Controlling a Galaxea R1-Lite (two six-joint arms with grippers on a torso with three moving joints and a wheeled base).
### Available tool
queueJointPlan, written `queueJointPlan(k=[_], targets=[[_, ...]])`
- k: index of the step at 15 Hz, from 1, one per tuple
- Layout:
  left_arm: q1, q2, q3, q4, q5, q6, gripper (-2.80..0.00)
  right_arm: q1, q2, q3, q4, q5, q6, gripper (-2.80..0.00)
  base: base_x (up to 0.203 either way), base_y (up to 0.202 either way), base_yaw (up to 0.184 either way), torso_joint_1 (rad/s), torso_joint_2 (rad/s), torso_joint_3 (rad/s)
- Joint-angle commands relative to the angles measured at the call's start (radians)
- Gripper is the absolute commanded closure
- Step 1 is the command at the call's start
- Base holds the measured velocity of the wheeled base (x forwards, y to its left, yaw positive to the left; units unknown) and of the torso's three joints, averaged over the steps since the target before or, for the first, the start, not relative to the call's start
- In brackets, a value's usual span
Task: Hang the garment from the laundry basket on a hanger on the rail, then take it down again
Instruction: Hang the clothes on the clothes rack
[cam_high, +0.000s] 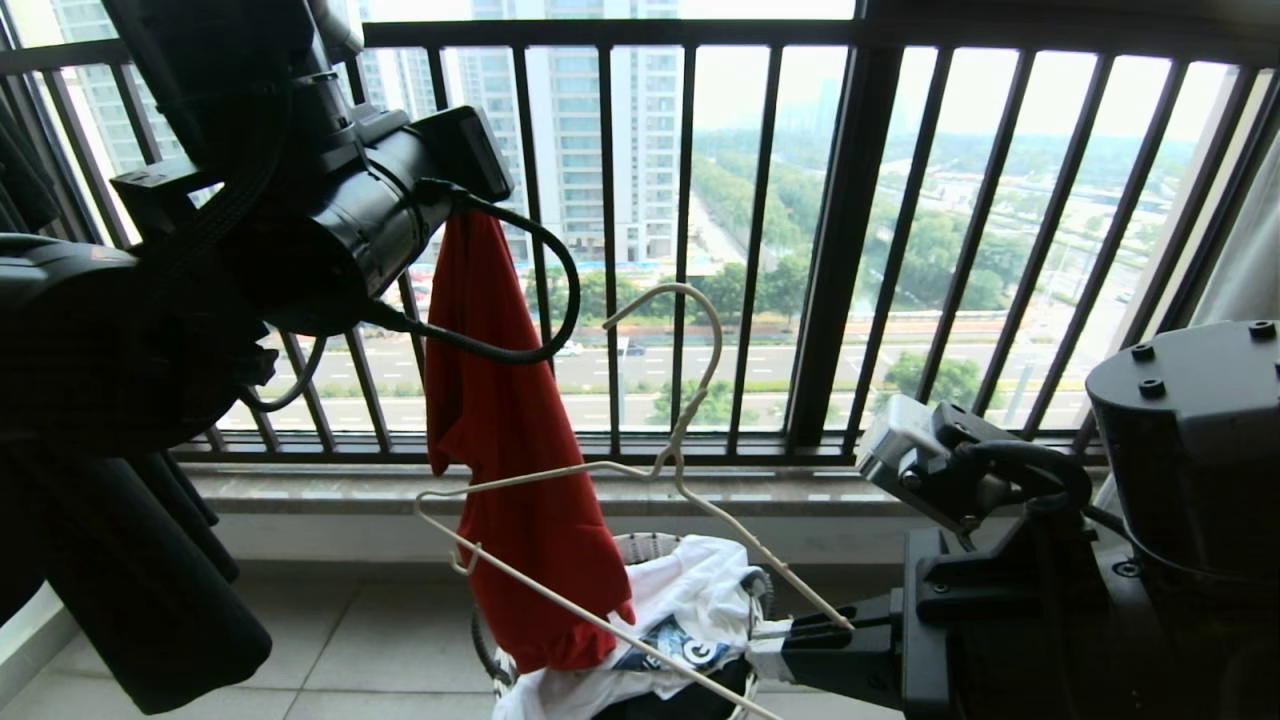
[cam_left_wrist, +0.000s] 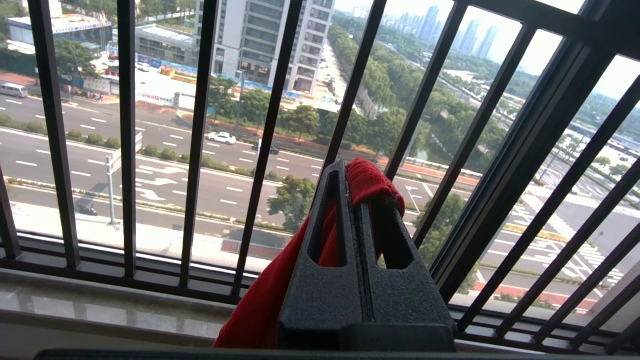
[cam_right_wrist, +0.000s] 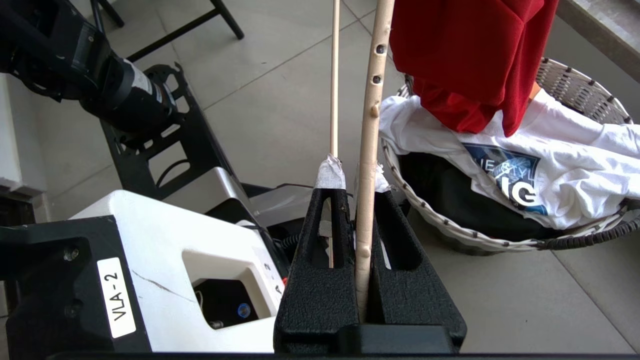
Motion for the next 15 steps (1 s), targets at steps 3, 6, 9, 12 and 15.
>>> queueJointPlan(k=[3, 6, 9, 12, 15], targets=[[-0.004, -0.033, 0.003, -0.002, 0.002, -0.001, 0.00, 0.005, 0.106, 0.009, -0.108, -0.030, 0.054, 0.00, 0.000, 0.000, 0.000, 0.000, 0.00, 0.000], [-0.001, -0.057, 0.003, -0.002, -0.001, 0.000, 0.00, 0.002, 0.123, 0.006, -0.113, -0.168, 0.047, 0.00, 0.000, 0.000, 0.000, 0.000, 0.00, 0.000], [0.001, -0.062, 0.005, -0.002, -0.002, 0.000, 0.00, -0.032, 0.070, -0.002, -0.080, -0.185, 0.011, 0.00, 0.000, 0.000, 0.000, 0.000, 0.00, 0.000], [0.003, -0.060, 0.005, -0.002, 0.000, 0.000, 0.00, -0.079, 0.048, -0.009, -0.074, -0.202, -0.002, 0.00, 0.000, 0.000, 0.000, 0.000, 0.00, 0.000], [0.006, -0.062, 0.005, -0.002, -0.003, 0.000, 0.00, -0.098, 0.017, -0.012, -0.041, -0.212, -0.039, 0.00, 0.000, 0.000, 0.000, 0.000, 0.00, 0.000]])
